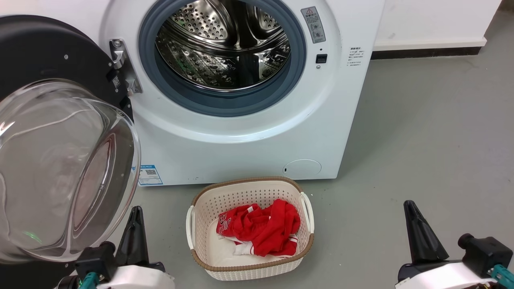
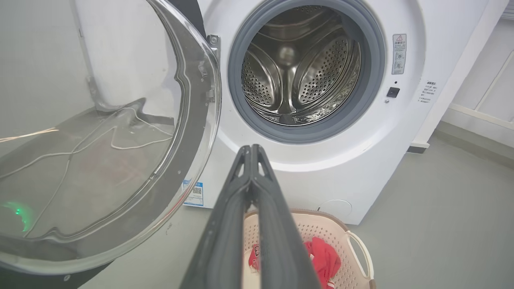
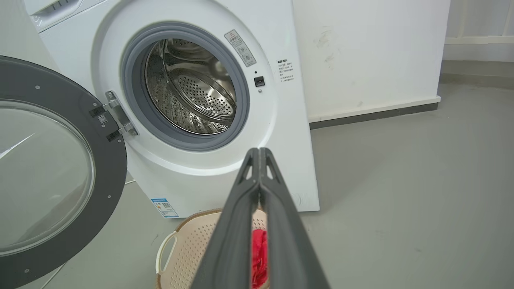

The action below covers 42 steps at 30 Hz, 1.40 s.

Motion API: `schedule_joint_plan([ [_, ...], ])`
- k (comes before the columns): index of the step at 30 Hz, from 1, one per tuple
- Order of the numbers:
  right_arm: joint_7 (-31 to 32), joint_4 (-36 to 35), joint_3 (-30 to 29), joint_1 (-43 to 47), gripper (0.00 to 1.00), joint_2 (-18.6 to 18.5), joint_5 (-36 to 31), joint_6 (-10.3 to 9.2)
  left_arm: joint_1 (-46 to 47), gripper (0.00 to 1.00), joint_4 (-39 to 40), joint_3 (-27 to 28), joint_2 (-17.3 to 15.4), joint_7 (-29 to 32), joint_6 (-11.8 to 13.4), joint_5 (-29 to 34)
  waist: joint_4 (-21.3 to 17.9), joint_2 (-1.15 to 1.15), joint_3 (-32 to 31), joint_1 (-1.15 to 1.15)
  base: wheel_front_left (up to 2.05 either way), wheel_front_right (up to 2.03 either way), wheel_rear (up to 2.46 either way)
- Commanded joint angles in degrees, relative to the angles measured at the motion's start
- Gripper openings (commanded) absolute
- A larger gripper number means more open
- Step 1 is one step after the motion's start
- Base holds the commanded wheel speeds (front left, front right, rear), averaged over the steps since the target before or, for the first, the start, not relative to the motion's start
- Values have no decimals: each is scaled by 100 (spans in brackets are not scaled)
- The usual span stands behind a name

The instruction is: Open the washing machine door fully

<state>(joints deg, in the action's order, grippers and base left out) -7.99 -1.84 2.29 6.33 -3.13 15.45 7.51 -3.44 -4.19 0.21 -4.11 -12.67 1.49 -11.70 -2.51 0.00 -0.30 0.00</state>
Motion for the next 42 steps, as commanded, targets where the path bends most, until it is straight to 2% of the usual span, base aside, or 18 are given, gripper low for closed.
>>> schedule_joint_plan([
  [1,20,-29,-19,-145,0,-49,312,0,159,0,41,37,-2,60,-43,-295,4,0,0,0,0,0,0],
  [8,109,149,-35,-283,0,-97,1105,0,227,0,-34,79,9,227,-128,-1070,18,0,3,0,0,0,0],
  [42,524,748,-200,-722,0,-196,4090,-1,566,0,-428,315,56,947,-464,-4065,91,0,17,0,0,0,0],
])
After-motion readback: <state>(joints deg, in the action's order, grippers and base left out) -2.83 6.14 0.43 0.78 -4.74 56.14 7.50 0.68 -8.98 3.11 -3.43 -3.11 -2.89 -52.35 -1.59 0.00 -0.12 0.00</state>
